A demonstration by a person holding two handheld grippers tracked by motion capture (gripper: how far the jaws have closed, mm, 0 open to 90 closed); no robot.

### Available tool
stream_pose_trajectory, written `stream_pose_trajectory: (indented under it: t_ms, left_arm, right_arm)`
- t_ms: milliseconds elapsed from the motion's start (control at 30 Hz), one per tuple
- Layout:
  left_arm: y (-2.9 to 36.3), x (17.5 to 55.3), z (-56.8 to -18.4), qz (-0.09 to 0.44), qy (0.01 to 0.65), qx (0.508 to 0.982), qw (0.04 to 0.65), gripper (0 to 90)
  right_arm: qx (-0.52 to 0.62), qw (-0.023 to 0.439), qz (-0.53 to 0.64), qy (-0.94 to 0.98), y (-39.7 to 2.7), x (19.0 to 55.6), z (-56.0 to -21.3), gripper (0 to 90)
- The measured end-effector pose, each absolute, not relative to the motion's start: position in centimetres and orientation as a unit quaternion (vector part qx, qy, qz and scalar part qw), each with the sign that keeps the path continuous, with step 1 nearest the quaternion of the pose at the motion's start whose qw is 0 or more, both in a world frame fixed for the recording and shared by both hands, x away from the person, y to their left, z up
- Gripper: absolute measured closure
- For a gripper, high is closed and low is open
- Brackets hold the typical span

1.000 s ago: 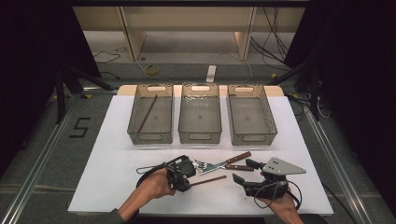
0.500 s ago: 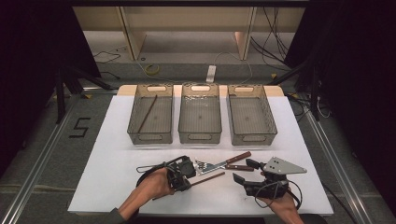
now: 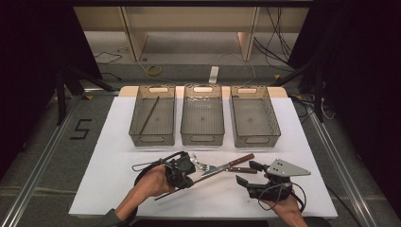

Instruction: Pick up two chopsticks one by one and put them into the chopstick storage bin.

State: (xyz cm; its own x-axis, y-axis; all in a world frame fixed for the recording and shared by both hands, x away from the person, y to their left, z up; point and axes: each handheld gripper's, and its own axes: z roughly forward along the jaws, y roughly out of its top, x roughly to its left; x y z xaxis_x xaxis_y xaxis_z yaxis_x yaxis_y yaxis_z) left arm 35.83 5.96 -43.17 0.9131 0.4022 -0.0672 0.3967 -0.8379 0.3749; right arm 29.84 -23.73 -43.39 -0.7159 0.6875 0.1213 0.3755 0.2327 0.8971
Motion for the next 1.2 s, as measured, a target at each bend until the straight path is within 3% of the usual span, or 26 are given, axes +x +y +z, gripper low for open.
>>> stream_pose_trajectory:
  t_ms: [467, 1200]
  left_arm:
    - [9.1, 37.5, -39.7, 0.045, 0.258, 0.931, 0.254, 85.0]
    - [12.4, 41.9, -37.5, 0.088, 0.342, 0.882, 0.313, 85.0]
  right_arm:
    - [0.345, 0.152, 0.513, 0.771, -23.7, 29.9, -43.4, 27.8]
    - [0.348, 0.152, 0.514, 0.769, -23.8, 29.9, -43.4, 27.8]
